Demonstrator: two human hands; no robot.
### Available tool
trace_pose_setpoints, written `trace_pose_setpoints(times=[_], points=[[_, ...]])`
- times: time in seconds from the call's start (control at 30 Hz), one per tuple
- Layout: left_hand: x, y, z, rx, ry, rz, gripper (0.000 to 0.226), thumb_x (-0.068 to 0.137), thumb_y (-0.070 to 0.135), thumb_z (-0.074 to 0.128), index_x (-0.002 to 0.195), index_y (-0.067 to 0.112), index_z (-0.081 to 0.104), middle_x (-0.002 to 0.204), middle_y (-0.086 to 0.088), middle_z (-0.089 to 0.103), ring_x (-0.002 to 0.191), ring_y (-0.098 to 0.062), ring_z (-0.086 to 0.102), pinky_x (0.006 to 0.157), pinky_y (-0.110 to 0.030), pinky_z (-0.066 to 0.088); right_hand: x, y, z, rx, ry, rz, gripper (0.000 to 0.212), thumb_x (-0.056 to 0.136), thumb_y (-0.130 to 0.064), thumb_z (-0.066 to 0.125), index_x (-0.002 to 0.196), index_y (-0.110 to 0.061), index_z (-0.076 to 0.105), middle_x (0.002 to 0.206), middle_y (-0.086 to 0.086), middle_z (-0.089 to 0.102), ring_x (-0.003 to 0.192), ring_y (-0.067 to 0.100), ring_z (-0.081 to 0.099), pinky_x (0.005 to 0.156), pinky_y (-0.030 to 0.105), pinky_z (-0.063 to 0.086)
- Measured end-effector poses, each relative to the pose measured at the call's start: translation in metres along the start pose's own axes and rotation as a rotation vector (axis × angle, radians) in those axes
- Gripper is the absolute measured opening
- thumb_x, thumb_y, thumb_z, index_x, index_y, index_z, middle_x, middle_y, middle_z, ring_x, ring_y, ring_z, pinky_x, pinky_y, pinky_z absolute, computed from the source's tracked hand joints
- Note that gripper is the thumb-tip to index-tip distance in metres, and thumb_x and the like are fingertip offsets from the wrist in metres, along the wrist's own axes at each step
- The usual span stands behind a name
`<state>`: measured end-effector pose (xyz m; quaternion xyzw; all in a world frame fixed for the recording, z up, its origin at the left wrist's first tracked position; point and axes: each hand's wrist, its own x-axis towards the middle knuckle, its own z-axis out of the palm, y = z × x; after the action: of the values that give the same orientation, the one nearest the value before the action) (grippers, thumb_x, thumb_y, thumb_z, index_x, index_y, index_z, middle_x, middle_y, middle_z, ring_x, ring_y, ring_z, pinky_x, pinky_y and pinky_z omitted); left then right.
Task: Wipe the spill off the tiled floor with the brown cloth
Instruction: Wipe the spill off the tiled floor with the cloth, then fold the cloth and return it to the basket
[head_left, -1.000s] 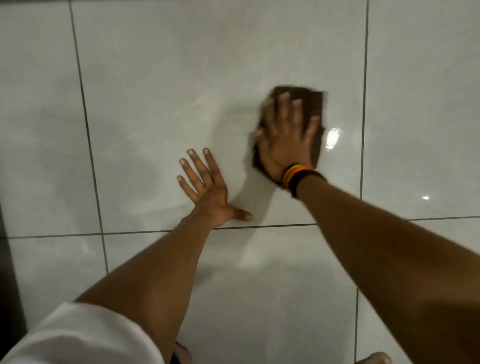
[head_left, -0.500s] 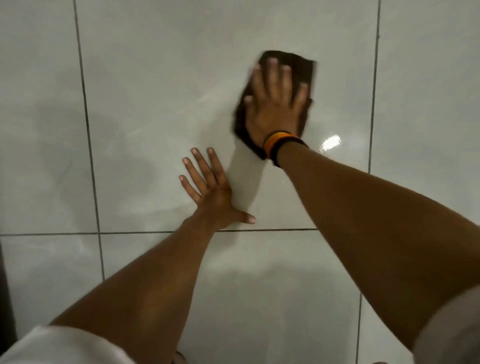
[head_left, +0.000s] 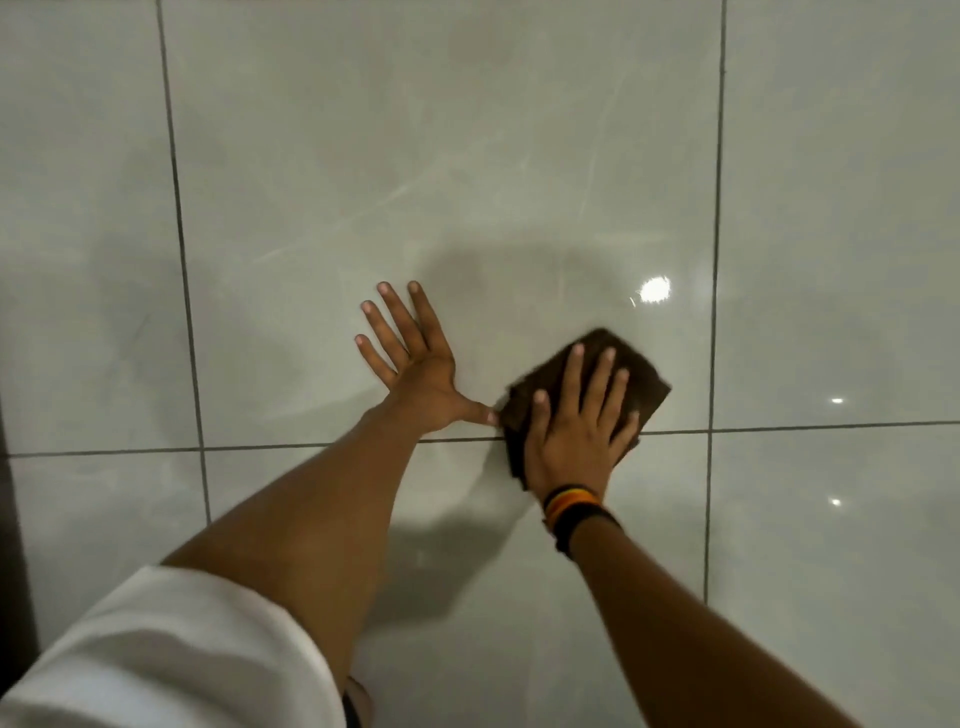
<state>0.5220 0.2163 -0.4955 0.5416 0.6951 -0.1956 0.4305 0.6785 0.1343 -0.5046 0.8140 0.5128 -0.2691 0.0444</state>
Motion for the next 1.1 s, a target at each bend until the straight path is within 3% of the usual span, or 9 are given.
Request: trace_pose_setpoints(times=[0.17,0.3,0.4,0.57,0.67,0.8,0.9,0.97,1.1], points=[[-0.007,-0.006,-0.013,0.14,-0.005,0.024,0.164,0.068,0.053,0.093,0.159,0.008,-0.036,0.161,-0.03,-0.045,0.15,-0.053,-0.039,0.123,-0.066,-0.017,-0.054,-0.011,-0.012,0.35,-0.114,0.123,0.066,0.102,-0.043,0.042,0.161,-0.022,0.022,0.169,0.009,0.016,0.154,0.031,0.017,0.123,0.054,0.023],[-0.049,-0.035,0.019,-0.099,0.281,0.171,0.088,0.098,0.034,0.07,0.168,0.01,0.022,0.177,-0.018,0.012,0.163,-0.04,0.012,0.132,-0.051,0.016,-0.036,0.015,-0.039,0.262,0.034,0.217,0.069,0.093,-0.034,0.065,0.152,-0.017,0.034,0.159,0.012,0.034,0.145,0.032,0.035,0.117,0.051,0.037],[-0.092,-0.018,0.062,-0.325,0.293,0.097,0.074,0.088,0.031,0.081,0.151,0.008,0.05,0.152,-0.017,0.047,0.141,-0.037,0.043,0.116,-0.051,0.044,-0.025,0.02,-0.043,0.2,-0.127,0.225,0.072,0.087,-0.028,0.074,0.147,-0.015,0.037,0.149,0.012,0.043,0.137,0.033,0.044,0.109,0.053,0.045],[-0.108,0.026,0.087,-0.794,0.046,-0.259,0.058,0.077,0.026,0.088,0.127,0.01,0.064,0.124,-0.012,0.073,0.111,-0.031,0.071,0.098,-0.045,0.06,-0.026,0.022,-0.043,0.358,-0.398,0.317,0.043,0.084,-0.02,0.069,0.124,-0.011,0.055,0.115,0.014,0.068,0.107,0.035,0.065,0.092,0.043,0.055],[-0.118,0.022,0.076,-0.868,-0.073,-0.306,0.029,0.082,0.015,0.08,0.109,0.015,0.073,0.113,-0.013,0.078,0.101,-0.03,0.074,0.095,-0.043,0.062,-0.046,0.027,-0.058,0.555,-0.491,0.332,0.027,0.082,-0.018,0.071,0.108,-0.01,0.068,0.103,0.013,0.073,0.1,0.032,0.068,0.09,0.042,0.058],[-0.172,-0.013,0.021,-0.951,-0.238,-0.197,0.035,0.08,0.015,0.082,0.114,0.02,0.072,0.106,-0.005,0.078,0.101,-0.022,0.074,0.084,-0.032,0.06,-0.099,0.016,-0.112,0.91,-0.51,0.399,0.01,0.084,-0.008,0.07,0.092,-0.013,0.072,0.085,0.008,0.073,0.084,0.029,0.069,0.077,0.037,0.06],[-0.232,-0.04,-0.035,-0.968,-0.363,-0.225,0.059,0.073,0.021,0.09,0.129,0.012,0.072,0.114,-0.01,0.08,0.108,-0.025,0.075,0.094,-0.036,0.062,-0.147,-0.015,-0.167,0.937,-0.551,0.369,0.014,0.084,-0.003,0.07,0.095,-0.012,0.073,0.091,0.012,0.075,0.081,0.026,0.069,0.067,0.027,0.057],[-0.279,-0.053,-0.077,-1.001,-0.33,-0.239,0.057,0.073,0.024,0.093,0.126,0.013,0.075,0.117,-0.011,0.08,0.11,-0.026,0.075,0.1,-0.038,0.061,-0.177,-0.049,-0.208,0.938,-0.576,0.339,0.021,0.083,-0.003,0.072,0.103,-0.009,0.071,0.099,0.014,0.076,0.082,0.025,0.071,0.065,0.026,0.058],[-0.377,-0.08,-0.172,-1.163,-0.092,-0.28,0.039,0.079,0.029,0.092,0.113,0.021,0.074,0.106,-0.005,0.079,0.096,-0.021,0.075,0.076,-0.029,0.061,-0.234,-0.143,-0.293,0.875,-0.669,0.194,0.036,0.084,-0.011,0.075,0.117,-0.014,0.06,0.112,0.01,0.071,0.098,0.024,0.07,0.083,0.036,0.06]])
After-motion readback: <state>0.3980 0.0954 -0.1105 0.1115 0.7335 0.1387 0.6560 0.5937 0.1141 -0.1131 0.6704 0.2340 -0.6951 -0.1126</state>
